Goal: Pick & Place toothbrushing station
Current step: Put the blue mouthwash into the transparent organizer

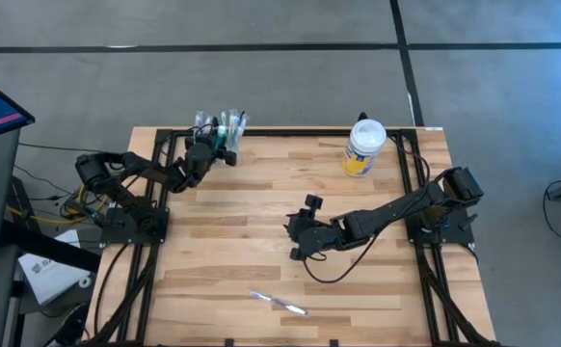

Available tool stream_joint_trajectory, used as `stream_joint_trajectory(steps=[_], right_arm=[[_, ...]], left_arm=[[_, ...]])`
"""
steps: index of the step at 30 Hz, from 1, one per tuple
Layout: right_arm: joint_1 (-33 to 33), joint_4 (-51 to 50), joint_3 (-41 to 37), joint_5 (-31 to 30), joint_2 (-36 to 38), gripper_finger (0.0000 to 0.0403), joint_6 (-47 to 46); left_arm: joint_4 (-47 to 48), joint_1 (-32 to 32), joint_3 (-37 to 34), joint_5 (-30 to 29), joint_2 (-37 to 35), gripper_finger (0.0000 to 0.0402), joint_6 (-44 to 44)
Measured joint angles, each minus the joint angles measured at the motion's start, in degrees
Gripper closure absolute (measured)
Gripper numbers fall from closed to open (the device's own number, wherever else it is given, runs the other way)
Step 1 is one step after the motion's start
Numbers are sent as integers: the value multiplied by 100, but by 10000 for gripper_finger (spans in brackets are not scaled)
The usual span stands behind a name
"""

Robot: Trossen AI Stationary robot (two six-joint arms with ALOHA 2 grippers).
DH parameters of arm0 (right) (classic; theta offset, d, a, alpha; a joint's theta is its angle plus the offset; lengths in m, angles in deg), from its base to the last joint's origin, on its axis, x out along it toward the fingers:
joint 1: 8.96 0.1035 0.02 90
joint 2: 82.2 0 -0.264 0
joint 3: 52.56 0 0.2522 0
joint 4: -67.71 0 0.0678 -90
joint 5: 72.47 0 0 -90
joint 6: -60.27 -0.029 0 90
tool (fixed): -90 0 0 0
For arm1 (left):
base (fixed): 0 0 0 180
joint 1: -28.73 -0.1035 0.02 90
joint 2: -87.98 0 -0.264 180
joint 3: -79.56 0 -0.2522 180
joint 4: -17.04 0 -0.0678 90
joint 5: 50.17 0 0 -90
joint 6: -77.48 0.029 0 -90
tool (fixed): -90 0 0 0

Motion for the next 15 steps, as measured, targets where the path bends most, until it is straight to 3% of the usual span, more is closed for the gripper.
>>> stream_joint_trajectory(steps=[15], right_arm=[[-2, 0, 0, 0, 0, 278, -1]], left_arm=[[-30, 119, -13, -59, -9, 281, 13]])
